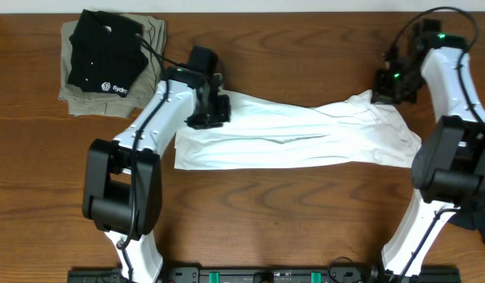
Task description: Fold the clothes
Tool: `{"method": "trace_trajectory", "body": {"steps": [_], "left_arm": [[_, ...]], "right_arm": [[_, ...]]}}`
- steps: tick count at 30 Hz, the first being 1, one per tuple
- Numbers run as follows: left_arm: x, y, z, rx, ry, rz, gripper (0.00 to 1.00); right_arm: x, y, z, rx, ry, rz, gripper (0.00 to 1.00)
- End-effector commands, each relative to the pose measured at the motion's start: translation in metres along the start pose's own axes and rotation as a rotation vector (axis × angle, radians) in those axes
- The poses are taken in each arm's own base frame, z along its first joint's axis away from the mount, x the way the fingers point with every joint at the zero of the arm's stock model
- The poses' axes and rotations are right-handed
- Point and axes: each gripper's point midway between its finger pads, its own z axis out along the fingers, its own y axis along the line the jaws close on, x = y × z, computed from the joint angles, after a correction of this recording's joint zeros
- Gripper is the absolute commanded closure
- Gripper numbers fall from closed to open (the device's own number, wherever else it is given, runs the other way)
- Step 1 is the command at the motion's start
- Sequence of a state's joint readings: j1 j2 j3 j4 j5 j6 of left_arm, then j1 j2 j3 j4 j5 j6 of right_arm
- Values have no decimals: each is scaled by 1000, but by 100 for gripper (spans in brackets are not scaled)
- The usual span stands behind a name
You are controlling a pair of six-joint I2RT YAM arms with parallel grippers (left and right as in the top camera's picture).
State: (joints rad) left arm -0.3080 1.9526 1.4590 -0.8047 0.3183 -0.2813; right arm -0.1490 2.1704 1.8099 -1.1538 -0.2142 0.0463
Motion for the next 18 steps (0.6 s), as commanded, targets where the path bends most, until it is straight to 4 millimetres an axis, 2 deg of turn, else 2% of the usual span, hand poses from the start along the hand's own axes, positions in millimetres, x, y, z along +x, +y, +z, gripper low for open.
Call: {"method": "trace_trajectory", "body": {"steps": [1, 7, 13, 18], "left_arm": [[13, -27, 5, 65, 42, -21, 93], [31, -61, 13, 94, 73, 27, 93], [33, -101, 21, 149, 25, 53, 93], [43, -121, 32, 161, 33, 86, 93]], "right_arm": [[1, -23, 9, 96, -2, 120, 97], [-5, -47, 5, 84, -31, 190, 98], [-8, -61, 7, 106, -38, 159, 93], [-12, -72, 7, 132, -53, 162, 68]]}}
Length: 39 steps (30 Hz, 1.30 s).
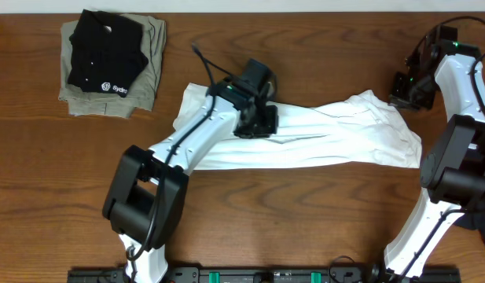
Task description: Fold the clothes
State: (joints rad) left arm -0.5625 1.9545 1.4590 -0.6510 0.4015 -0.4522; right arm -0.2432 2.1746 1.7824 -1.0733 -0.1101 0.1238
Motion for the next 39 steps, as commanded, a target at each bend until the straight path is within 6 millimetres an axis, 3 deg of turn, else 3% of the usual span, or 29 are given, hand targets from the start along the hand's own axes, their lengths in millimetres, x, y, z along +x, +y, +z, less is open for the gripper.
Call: {"method": "trace_trajectory", "body": {"steps": [1, 8, 13, 21, 29, 34, 39], "left_arm": [[11, -4, 16, -3, 40, -31, 93], [24, -5, 48, -24, 94, -65, 86], [28, -1, 55, -36, 111, -67, 85], [26, -1, 57, -35, 102, -65, 84], [25, -1, 57, -33, 100, -64, 84], [25, -2, 57, -33, 100, -64, 84], [27, -1, 57, -36, 107, -54, 83]], "right_arm": [[0, -14, 10, 29, 16, -1, 63], [0, -36, 12, 44, 27, 31, 52], [4, -46, 20, 46, 53, 54, 53], [18, -50, 47, 42, 141, 44, 69], [24, -50, 50, 39, 169, 27, 70], [22, -50, 51, 44, 160, 31, 97], [14, -70, 48, 159, 121, 144, 99]]}}
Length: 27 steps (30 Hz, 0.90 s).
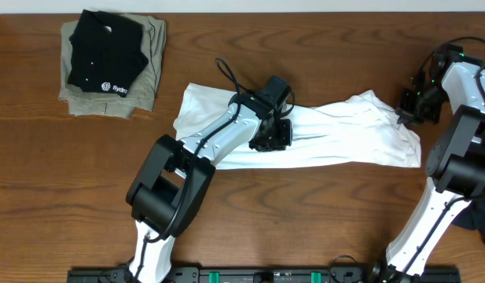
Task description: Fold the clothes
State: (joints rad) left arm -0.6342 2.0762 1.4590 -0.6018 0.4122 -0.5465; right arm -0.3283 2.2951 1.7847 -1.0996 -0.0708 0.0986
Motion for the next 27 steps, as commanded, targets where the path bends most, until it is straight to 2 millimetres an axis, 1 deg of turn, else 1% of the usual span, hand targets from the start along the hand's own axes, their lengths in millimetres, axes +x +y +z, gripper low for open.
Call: {"method": "trace_trajectory", "body": {"steps": [1, 5, 9, 15, 19, 23, 27], "left_arm": [[3, 5, 4, -17, 14, 6, 83], [2, 7, 4, -25, 8, 9, 84], [0, 10, 4, -44, -3, 8, 83], [0, 11, 4, -46, -4, 8, 83], [-2, 19, 4, -93, -20, -4, 83], [-1, 21, 4, -97, -17, -5, 83], [2, 24, 6, -105, -11, -8, 83]], "right_arm": [[-6, -22, 4, 108, -18, 91, 99], [-14, -26, -1, 114, -49, 122, 99], [-22, -25, -8, 114, -76, 123, 99], [-30, -29, -21, 145, -107, 150, 98], [-32, -33, -26, 168, -118, 150, 96], [-33, -40, -27, 210, -126, 152, 92], [-33, -49, -30, 264, -130, 164, 91]]}}
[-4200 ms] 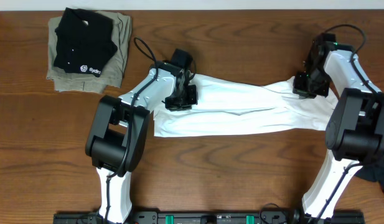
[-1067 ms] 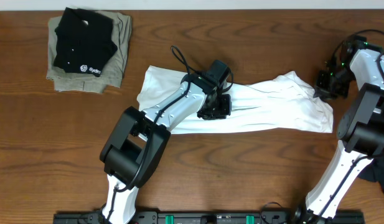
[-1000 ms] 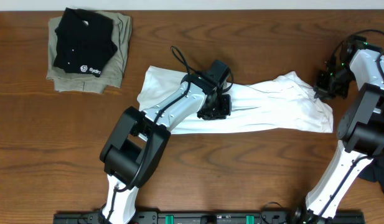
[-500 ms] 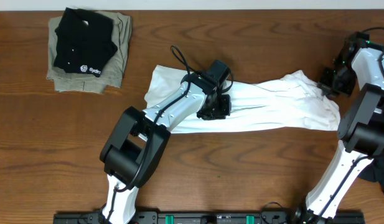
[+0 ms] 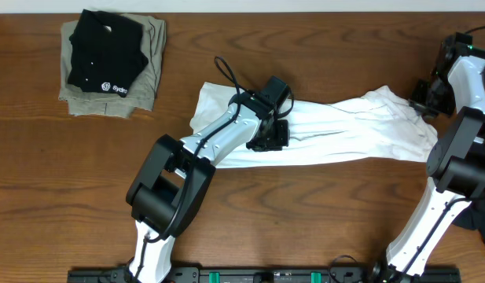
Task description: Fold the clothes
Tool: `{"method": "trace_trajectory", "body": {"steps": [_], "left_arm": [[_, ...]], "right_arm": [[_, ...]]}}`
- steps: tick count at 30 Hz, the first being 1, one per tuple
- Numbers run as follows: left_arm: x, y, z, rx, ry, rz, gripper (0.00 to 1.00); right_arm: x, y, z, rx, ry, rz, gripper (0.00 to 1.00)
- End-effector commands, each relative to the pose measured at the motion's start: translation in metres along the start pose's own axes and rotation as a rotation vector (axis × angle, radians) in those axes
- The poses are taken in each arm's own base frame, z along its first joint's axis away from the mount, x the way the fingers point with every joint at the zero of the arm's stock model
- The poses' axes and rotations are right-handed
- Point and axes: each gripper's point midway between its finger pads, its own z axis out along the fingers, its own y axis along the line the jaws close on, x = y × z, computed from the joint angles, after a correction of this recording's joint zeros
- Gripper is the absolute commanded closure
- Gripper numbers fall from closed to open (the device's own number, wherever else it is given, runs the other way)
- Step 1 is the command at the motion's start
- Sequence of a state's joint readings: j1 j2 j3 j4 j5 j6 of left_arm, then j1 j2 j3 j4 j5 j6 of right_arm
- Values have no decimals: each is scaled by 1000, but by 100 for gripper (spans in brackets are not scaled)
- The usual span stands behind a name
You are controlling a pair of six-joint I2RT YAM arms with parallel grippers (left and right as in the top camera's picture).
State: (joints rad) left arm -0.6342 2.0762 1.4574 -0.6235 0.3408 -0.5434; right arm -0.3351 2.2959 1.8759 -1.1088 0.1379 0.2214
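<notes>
A long white garment (image 5: 344, 130) lies spread across the middle of the table, wrinkled, running from left of centre to the right edge. My left gripper (image 5: 270, 138) is low over its middle, fingers pointing down; from overhead the jaws are hidden by the wrist. My right gripper (image 5: 425, 104) is at the garment's far right end, where the cloth bunches up toward it, and looks shut on that edge.
A folded stack, a black shirt (image 5: 104, 55) on a khaki garment (image 5: 152, 79), sits at the back left corner. The left arm (image 5: 218, 141) stretches over the garment's left part. Bare wood table (image 5: 305, 220) lies in front.
The right gripper has moved further right and the whole white garment has shifted right with it; its left edge now lies further right. The left gripper stays over the garment's middle.
The left gripper was first at the garment's upper left part, then nearer the middle, then over the middle, where it stays. The right gripper moved steadily rightward at the garment's right end. The garment now lies stretched and further right.
</notes>
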Motion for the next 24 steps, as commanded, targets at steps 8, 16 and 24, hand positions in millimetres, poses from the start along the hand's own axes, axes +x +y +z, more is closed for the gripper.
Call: {"method": "trace_trajectory", "body": {"steps": [8, 16, 24], "left_arm": [[3, 23, 8, -67, 8, -20, 83], [-12, 63, -5, -94, 14, -131, 83], [-23, 104, -19, -116, 25, -174, 84]], "right_arm": [[-7, -23, 0, 122, -24, 64, 95], [-2, 26, -1, -160, 8, -118, 70], [-1, 26, -1, -162, 13, -120, 64]]}}
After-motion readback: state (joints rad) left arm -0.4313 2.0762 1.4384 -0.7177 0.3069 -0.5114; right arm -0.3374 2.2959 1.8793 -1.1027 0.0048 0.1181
